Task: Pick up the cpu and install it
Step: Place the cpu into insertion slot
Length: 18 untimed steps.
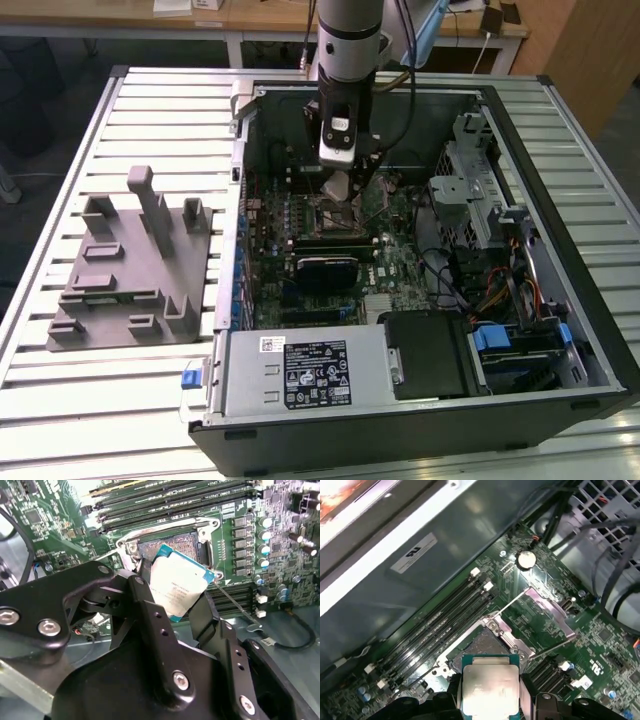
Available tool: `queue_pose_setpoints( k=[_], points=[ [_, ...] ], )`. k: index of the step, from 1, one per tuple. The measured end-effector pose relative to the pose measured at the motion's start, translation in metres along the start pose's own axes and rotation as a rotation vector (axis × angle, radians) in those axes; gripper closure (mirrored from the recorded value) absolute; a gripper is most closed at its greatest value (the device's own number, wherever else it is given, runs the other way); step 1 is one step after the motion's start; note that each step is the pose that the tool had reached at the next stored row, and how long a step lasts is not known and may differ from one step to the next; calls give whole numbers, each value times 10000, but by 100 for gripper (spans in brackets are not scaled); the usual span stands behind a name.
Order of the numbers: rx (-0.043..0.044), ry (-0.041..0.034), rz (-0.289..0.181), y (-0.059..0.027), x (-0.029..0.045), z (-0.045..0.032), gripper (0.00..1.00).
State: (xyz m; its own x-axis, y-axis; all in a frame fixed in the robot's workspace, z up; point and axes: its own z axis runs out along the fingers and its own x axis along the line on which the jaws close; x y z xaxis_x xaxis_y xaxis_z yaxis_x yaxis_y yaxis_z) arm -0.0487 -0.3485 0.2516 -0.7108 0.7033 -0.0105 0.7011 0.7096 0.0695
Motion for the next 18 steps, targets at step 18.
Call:
queue_pose_setpoints(
  k=[18],
  points=[
    [36, -217, 3058, -1, 0, 9, 46]
  ],
)
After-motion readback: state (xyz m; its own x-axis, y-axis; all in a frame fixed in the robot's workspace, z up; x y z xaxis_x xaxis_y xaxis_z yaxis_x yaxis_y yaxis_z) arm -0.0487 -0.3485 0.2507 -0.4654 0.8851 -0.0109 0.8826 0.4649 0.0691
